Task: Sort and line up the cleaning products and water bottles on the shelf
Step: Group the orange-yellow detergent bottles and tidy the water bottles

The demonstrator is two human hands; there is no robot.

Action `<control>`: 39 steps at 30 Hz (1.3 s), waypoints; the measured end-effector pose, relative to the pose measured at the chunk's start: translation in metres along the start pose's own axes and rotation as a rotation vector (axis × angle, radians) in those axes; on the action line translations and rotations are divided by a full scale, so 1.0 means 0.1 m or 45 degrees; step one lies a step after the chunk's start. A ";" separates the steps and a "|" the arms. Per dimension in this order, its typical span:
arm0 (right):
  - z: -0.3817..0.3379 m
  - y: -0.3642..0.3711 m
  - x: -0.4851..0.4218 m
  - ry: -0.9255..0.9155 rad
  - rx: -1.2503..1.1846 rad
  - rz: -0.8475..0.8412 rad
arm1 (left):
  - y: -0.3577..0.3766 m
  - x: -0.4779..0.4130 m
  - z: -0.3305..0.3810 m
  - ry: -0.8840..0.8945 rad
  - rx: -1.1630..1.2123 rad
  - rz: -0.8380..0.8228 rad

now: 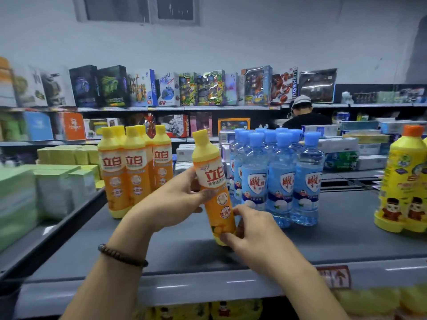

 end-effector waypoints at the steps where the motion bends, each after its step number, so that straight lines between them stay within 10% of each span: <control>1: -0.06 0.05 -0.04 -0.002 0.009 -0.027 | -0.05 0.01 -0.03 0.014 -0.002 -0.032; 14: -0.73 0.58 -0.70 0.045 -0.056 -0.046 | -0.77 0.10 -0.46 -0.004 -0.107 0.082; 24: -1.00 0.92 -1.21 0.100 -0.055 0.009 | -1.51 0.45 -0.90 -0.069 -0.325 1.304; 39: -1.07 1.13 -1.60 0.264 -0.038 0.007 | -1.30 0.06 -1.55 -0.571 -0.109 0.690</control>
Point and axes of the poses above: each hand's wrist, its own x-axis away from the middle knuckle, its own y-axis out of the palm, z = x × y, the point moved 6 cm from there along -x, towards the middle knuckle, and after that the axes turned 4 degrees about -z, right-handed, at the moved point
